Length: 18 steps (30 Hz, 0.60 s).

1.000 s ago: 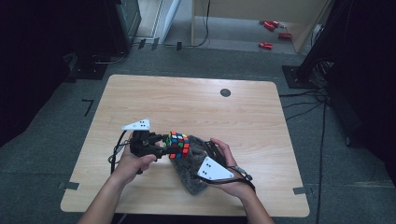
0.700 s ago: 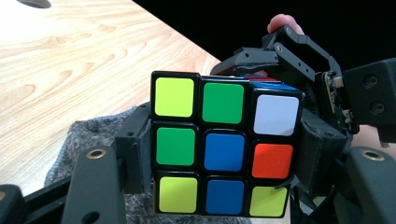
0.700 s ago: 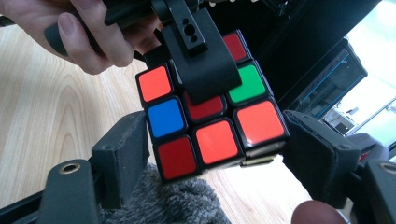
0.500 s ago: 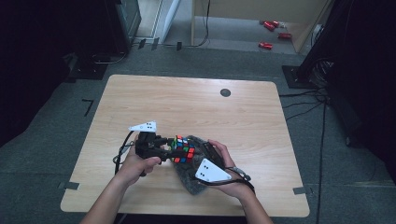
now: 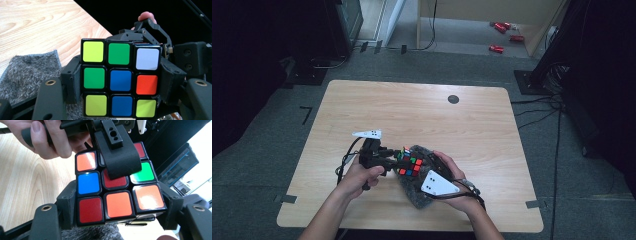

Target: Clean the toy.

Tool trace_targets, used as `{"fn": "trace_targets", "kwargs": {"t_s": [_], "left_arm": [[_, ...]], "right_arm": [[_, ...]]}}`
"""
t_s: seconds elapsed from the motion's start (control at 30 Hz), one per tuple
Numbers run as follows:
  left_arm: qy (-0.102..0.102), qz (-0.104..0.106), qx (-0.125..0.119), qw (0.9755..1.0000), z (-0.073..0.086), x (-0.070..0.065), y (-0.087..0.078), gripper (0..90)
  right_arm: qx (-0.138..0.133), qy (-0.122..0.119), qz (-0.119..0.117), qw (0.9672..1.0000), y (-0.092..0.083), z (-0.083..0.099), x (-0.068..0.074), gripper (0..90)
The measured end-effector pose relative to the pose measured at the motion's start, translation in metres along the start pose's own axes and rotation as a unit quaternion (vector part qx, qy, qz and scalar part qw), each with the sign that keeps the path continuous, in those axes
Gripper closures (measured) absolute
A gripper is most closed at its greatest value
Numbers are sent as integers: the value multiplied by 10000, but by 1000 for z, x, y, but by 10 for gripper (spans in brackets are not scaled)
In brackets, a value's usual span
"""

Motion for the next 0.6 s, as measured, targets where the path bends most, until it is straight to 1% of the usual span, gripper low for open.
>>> {"fn": "trace_targets", "kwargs": {"t_s": [0.03,0.07,0.1,0.13,0.17,0.27,0.3,0.5,0.57,0.6], "left_arm": [[94,10,-19,10000,0,-1,-1,332],[149,24,-68,9999,0,-2,-2,307],[186,52,-91,9998,-1,-3,-3,302],[212,80,-101,9997,-1,-3,-4,297],[288,65,-116,9995,-1,-4,-4,288],[424,54,-134,9990,0,-5,-7,260],[477,43,-132,9988,0,-6,-7,254],[621,-31,-206,9979,-1,-7,-9,243],[647,-91,-231,9976,-1,-7,-11,243],[670,-123,-289,9973,-2,-7,-12,243]], "right_arm": [[-20,56,-30,10000,-1,0,0,329],[-66,152,-95,9998,-2,-1,-1,338],[-103,262,-186,9994,-2,-2,-1,339],[-118,320,-218,9992,-3,-2,-1,339],[-138,371,-238,9989,-4,-3,-2,339],[-100,647,-394,9971,-5,-5,-2,339],[-104,706,-424,9965,-6,-5,-2,339],[-121,759,-443,9961,-6,-6,-3,339],[-103,759,-442,9961,-6,-5,-3,339],[-93,764,-441,9961,-7,-5,-3,339]]}}
Point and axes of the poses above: each handheld gripper's, and its own axes: y roughly forward along the jaws, z roughly out of its underside, x roughly to its left, the point moved 4 cm from there along y, roughly forward along the jaws, and after that the axes turned 3 degrees about -z, right-handed, at the moved point
